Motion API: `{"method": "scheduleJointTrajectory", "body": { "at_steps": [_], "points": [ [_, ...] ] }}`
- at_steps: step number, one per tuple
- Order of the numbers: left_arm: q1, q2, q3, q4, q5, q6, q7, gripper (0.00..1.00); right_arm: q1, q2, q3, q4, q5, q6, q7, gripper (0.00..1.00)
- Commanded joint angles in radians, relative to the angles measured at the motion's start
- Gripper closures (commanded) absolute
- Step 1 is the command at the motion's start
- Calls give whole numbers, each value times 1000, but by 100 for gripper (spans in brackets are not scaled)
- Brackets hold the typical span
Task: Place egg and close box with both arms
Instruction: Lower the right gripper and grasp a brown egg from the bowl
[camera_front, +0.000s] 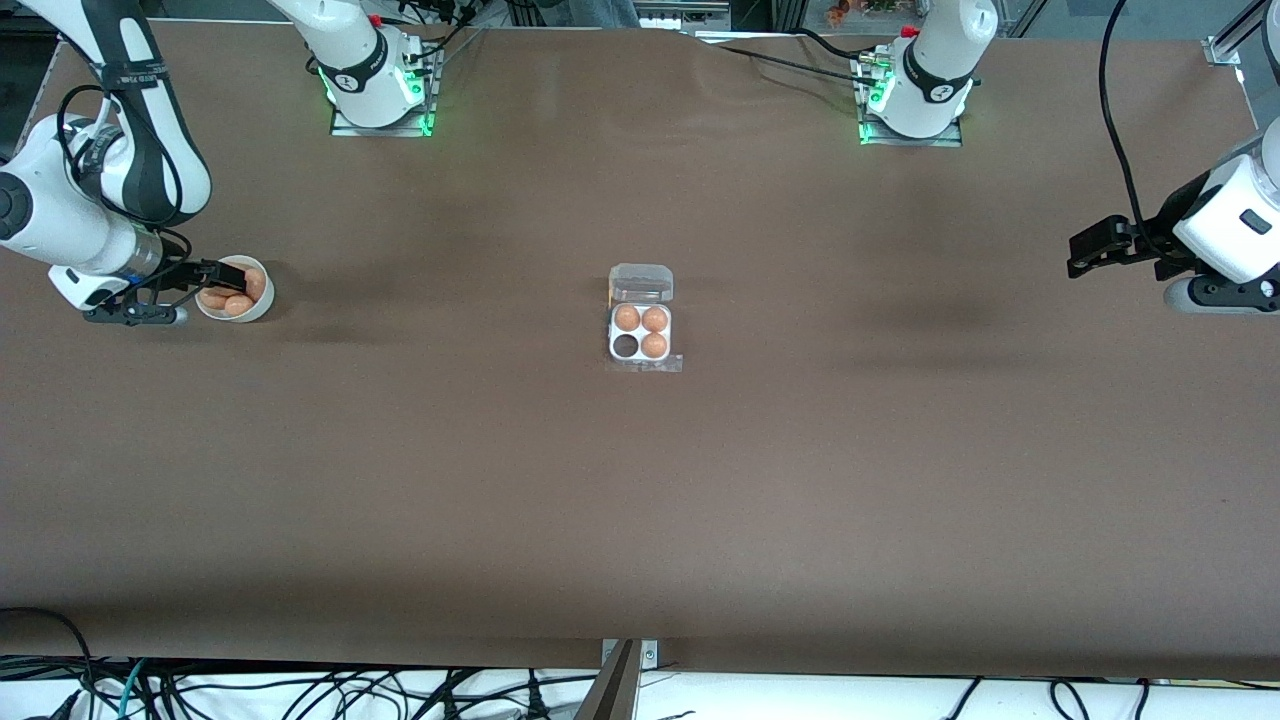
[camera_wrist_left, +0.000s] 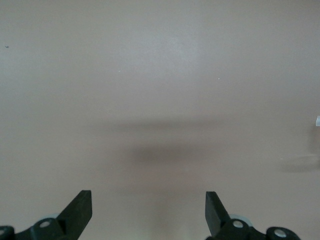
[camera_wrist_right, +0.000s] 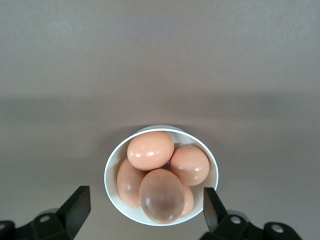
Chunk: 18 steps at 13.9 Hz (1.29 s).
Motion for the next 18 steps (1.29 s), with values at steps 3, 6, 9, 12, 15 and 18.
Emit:
{"method": "scheduleJointTrajectory", "body": {
  "at_steps": [3,6,9,12,15,18],
  "points": [
    [3,1,1,10,-16,-9,8,0,0,19,-15,-15,-2,15,-25,0],
    [3,1,1,10,-16,-9,8,0,-4,30,-15,-13,-1,16,-25,5],
    [3,1,1,10,-16,-9,8,0,-4,29,-15,-12,2,13,-25,37],
    [3,1,1,10,-16,-9,8,0,-4,30,-15,-12,7,13,-25,54],
    [3,1,1,10,-16,-9,10,0,-4,30,-15,-12,7,13,-23,61],
    [3,1,1,10,-16,-9,10,0,-4,27,-15,-3,8,2,-19,65]
  ]
}}
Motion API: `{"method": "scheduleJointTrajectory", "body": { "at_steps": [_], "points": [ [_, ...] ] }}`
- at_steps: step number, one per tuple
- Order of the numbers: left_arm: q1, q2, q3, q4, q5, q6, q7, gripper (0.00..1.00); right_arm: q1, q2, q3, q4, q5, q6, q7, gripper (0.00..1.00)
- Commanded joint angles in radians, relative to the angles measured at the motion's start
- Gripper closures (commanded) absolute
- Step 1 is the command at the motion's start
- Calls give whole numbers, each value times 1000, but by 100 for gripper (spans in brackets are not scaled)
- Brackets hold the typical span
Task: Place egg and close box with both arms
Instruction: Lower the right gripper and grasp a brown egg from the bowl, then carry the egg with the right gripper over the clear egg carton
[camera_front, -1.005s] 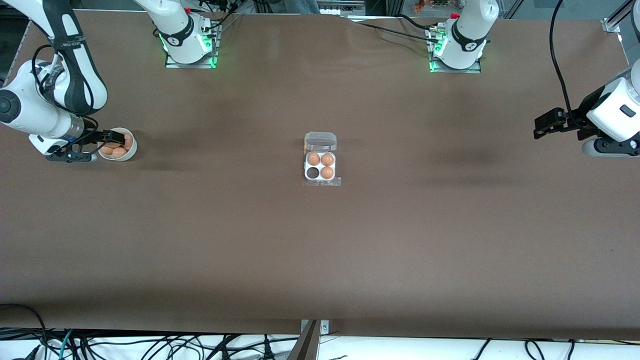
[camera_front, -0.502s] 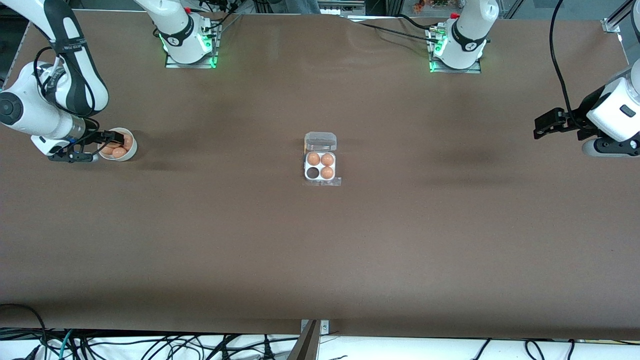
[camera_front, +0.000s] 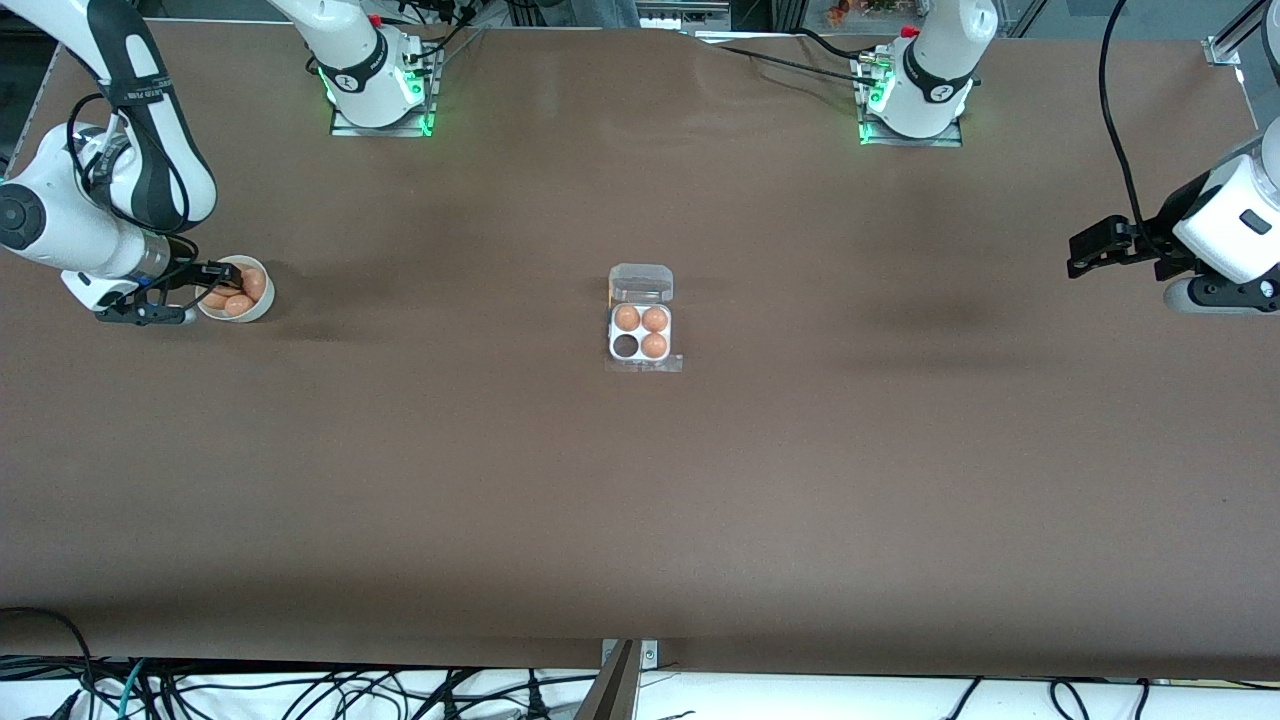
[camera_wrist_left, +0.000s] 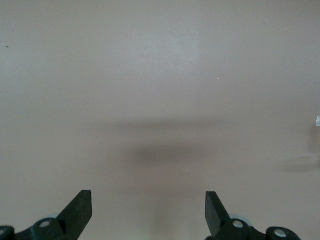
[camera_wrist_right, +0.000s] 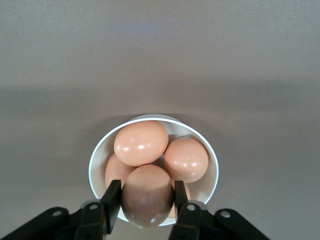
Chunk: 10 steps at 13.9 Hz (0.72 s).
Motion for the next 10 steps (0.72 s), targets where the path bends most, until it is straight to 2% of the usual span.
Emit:
{"method": "scheduleJointTrajectory", "body": {
  "at_steps": [1,3,5,10],
  "points": [
    [3,1,1,10,-16,-9,10,0,-4,-14,0,9,8,-5,-12,67],
    [3,1,1,10,-16,-9,10,0,1,-18,7,46,8,-55,-6,68],
    [3,1,1,10,-16,-9,10,0,16,-17,12,128,10,-177,12,68],
    [3,1,1,10,-16,-9,10,0,168,8,69,331,19,-391,251,68]
  ]
}}
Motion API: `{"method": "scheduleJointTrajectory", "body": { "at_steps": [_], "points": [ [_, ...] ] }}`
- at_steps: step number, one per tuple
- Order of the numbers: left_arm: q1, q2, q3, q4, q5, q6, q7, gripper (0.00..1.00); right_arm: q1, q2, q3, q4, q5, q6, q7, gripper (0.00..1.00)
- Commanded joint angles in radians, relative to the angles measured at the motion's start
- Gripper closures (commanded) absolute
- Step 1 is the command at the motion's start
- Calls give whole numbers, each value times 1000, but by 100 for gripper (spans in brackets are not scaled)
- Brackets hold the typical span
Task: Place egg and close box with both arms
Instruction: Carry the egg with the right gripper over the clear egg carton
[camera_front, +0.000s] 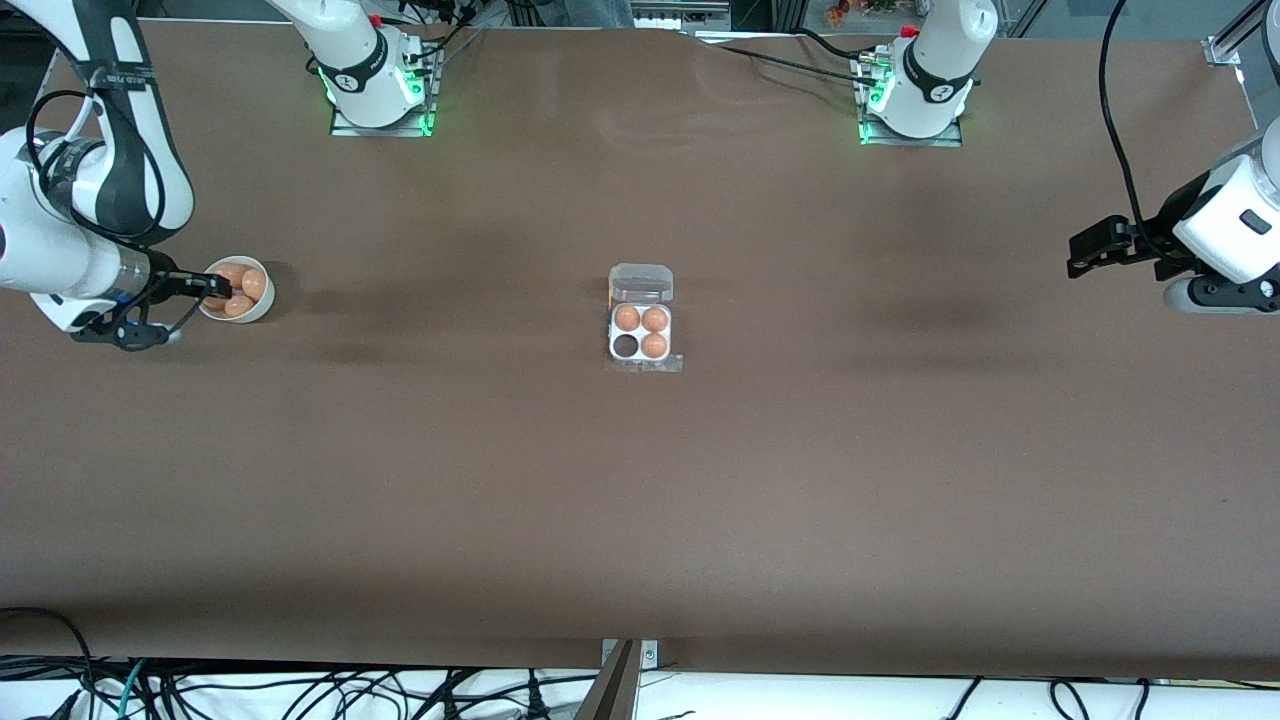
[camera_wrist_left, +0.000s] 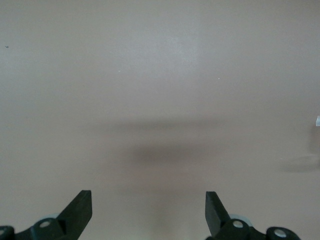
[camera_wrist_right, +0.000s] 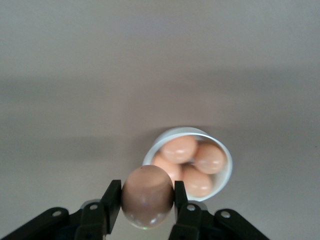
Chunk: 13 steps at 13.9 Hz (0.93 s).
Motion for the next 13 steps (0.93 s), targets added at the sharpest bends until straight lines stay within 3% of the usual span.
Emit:
{"method": "scheduleJointTrajectory", "body": {
  "at_steps": [1,7,13],
  "points": [
    [3,1,1,10,-16,-9,10,0,104,33,33,108,9,-90,168,68],
    [3,1,1,10,-16,-9,10,0,305,172,159,312,101,-105,651,68],
    [5,1,1,10,-16,-9,10,0,409,405,318,579,123,-93,1090,68]
  ]
}}
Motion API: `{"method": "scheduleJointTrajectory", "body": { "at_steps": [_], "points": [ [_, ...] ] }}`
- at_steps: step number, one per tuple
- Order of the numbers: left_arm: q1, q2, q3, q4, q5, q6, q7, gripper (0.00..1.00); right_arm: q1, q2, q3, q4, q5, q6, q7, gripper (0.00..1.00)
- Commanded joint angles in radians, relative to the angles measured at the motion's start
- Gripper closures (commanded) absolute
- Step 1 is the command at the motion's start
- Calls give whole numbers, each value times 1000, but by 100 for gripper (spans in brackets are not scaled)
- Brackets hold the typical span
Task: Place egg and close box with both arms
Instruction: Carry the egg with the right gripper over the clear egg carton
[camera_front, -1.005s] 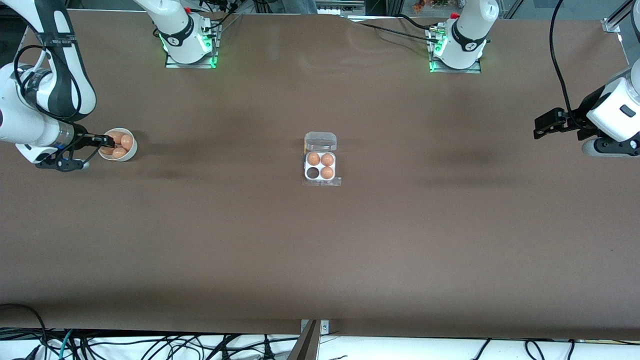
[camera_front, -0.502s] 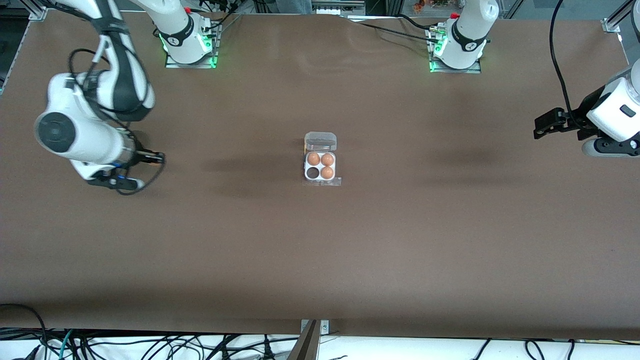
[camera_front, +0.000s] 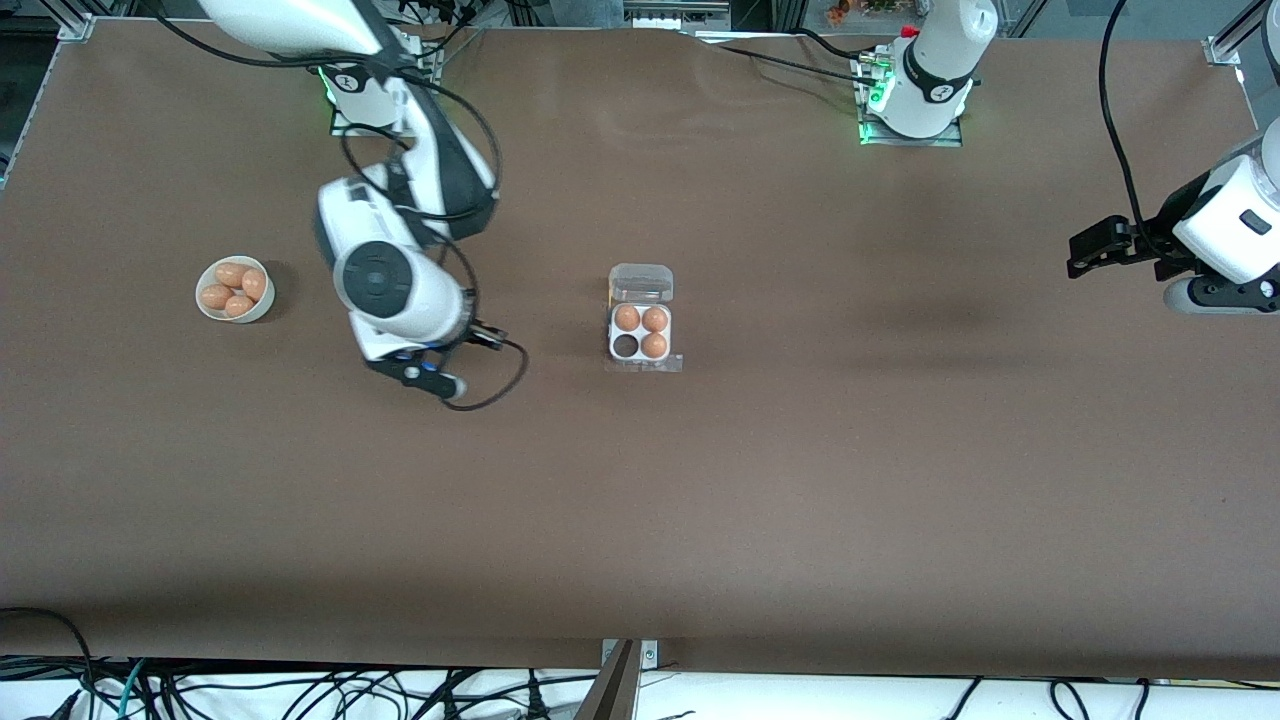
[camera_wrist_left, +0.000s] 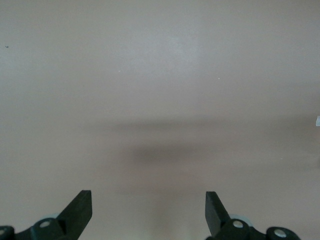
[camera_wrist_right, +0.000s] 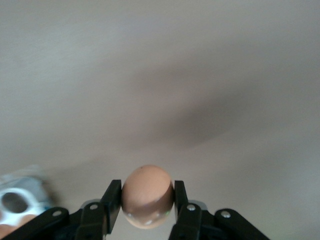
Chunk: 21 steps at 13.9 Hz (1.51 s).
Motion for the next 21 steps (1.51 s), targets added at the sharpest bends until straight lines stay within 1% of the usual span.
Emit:
{"method": "scheduleJointTrajectory", "body": {
  "at_steps": [1,4,6,10,16,19,20,21],
  "points": [
    [5,1,1,10,-16,-9,10,0,47,126,37,153,9,-16,158,68],
    [5,1,1,9,-16,-9,11,0,113,193,37,211,10,44,223,68],
    [3,1,1,10,-16,-9,11,0,140,213,39,217,12,100,244,68],
    [5,2,1,10,-16,-9,17,0,174,235,39,217,79,186,255,68],
    [11,1,1,10,-16,-11,17,0,200,258,39,217,99,199,251,68],
    [11,1,1,10,-16,-11,17,0,209,270,39,217,124,200,252,68],
    [11,1,1,10,-16,-11,17,0,211,272,39,217,124,200,251,66],
    [11,1,0,10,-16,-11,17,0,211,272,39,217,124,202,252,57]
  ]
}}
